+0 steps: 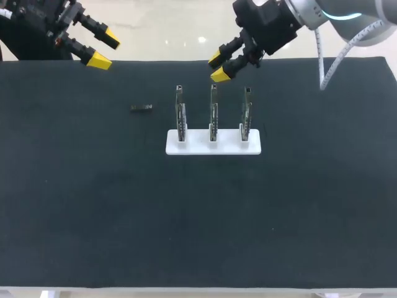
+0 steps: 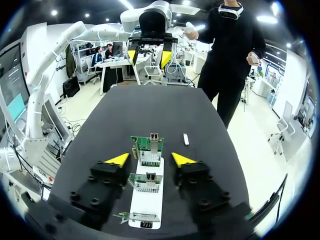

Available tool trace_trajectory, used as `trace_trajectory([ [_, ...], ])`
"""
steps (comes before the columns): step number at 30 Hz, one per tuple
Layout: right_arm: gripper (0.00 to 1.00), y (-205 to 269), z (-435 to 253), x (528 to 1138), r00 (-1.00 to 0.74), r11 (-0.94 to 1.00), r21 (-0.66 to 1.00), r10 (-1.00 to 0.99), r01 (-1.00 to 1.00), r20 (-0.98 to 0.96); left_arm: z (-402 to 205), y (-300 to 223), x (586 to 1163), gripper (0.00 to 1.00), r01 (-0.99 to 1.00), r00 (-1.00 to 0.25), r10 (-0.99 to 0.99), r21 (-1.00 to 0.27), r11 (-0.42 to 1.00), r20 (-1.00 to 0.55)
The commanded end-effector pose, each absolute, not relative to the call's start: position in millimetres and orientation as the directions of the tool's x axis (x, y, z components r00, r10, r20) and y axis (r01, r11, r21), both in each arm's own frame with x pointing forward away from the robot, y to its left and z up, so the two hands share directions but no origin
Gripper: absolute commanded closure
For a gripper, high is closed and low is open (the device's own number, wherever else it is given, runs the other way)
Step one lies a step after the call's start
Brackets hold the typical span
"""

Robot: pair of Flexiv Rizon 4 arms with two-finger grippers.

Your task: Pick up the optical module with the left hand, and insert it into the network port with the right hand.

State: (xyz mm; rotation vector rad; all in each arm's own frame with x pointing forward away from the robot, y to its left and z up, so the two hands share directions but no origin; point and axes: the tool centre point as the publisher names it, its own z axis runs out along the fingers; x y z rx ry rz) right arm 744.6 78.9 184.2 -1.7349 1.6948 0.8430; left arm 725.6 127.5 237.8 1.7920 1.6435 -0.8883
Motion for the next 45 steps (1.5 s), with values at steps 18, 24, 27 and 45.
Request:
trace_trajectory([
  [18,1.00,79.5,171.3,740.1,0.001,-0.021,0.017,-0.642,-1.000,-0.766,237.9,127.0,726.1,0.00,0.994,0.035,0.636,-0.041,-0.104,-0.771],
  [24,1.00,79.7,165.7,740.7,0.011,-0.028,0.009,-0.641,-1.000,-0.767,237.9,127.0,726.1,0.00,0.994,0.035,0.636,-0.041,-0.104,-0.771],
  [27,1.00,79.8,163.3,740.7,0.015,-0.031,0.006,-0.638,-1.000,-0.770,237.9,127.0,726.1,0.00,0.994,0.035,0.636,-0.041,-0.104,-0.771],
  [45,1.00,79.6,149.5,743.9,0.029,-0.040,-0.005,-0.629,-0.999,-0.777,237.9,127.0,726.1,0.00,0.994,0.035,0.636,-0.041,-0.104,-0.771],
])
